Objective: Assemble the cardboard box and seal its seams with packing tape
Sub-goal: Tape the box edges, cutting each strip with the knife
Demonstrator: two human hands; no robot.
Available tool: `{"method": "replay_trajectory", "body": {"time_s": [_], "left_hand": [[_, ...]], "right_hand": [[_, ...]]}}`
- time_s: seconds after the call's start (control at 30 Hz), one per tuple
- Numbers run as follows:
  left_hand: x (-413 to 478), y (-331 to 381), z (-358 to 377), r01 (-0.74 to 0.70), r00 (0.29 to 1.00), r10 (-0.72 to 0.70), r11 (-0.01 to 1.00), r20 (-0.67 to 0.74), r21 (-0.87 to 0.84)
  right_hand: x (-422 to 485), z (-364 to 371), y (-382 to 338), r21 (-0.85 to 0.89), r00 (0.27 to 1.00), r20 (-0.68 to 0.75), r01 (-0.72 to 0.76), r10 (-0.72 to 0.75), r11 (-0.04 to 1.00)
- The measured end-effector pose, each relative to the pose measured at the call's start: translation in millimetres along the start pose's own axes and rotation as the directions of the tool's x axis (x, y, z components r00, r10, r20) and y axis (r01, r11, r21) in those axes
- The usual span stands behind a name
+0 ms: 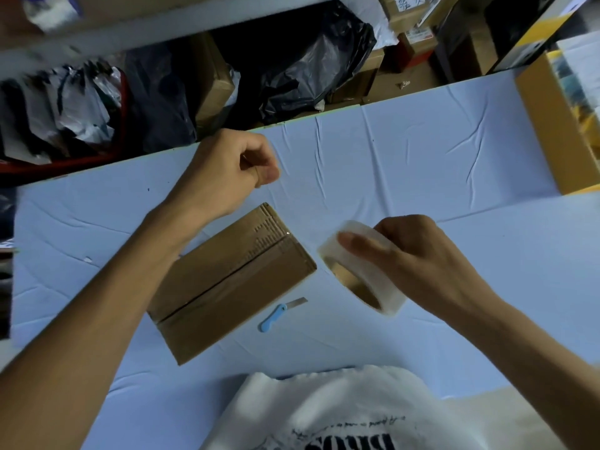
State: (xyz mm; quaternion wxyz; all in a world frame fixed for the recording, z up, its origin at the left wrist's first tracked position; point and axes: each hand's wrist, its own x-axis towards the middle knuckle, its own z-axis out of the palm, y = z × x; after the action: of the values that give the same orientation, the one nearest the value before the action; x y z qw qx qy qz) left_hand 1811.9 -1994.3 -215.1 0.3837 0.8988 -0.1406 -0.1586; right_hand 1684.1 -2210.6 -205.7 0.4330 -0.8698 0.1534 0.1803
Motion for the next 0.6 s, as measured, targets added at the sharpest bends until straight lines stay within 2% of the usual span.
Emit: {"method": "replay_trajectory", "body": {"time_s": [0.27, 0.37, 0.47, 0.6], "left_hand": [[-1.5, -8.8, -8.0, 0.034, 0.999, -0.034, 0.999, 0.026, 0.017], [-2.1, -5.7, -8.0, 0.016, 1.0, -0.016, 0.999, 0.002, 0.037], [-0.3, -4.2, -16.0, -0.016, 0.997, 0.017, 1.0, -0.07, 0.023], [-0.5, -6.7, -17.5, -0.022, 0.999, 0.019, 0.997, 0.041, 0.071]], "right_hand": [[-9.3, 8.2, 3.5, 0.053, 0.999, 0.038, 0.024, -0.026, 0.998], [-9.9, 5.1, 4.5, 0.038, 0.997, 0.064, -0.044, 0.042, 0.998], [-9.5, 8.2, 9.7, -0.066, 0.978, 0.145, -0.14, 0.148, 0.988], [-11.7, 14.5, 12.8, -0.103, 0.967, 0.183, -0.161, 0.178, 0.981]]}}
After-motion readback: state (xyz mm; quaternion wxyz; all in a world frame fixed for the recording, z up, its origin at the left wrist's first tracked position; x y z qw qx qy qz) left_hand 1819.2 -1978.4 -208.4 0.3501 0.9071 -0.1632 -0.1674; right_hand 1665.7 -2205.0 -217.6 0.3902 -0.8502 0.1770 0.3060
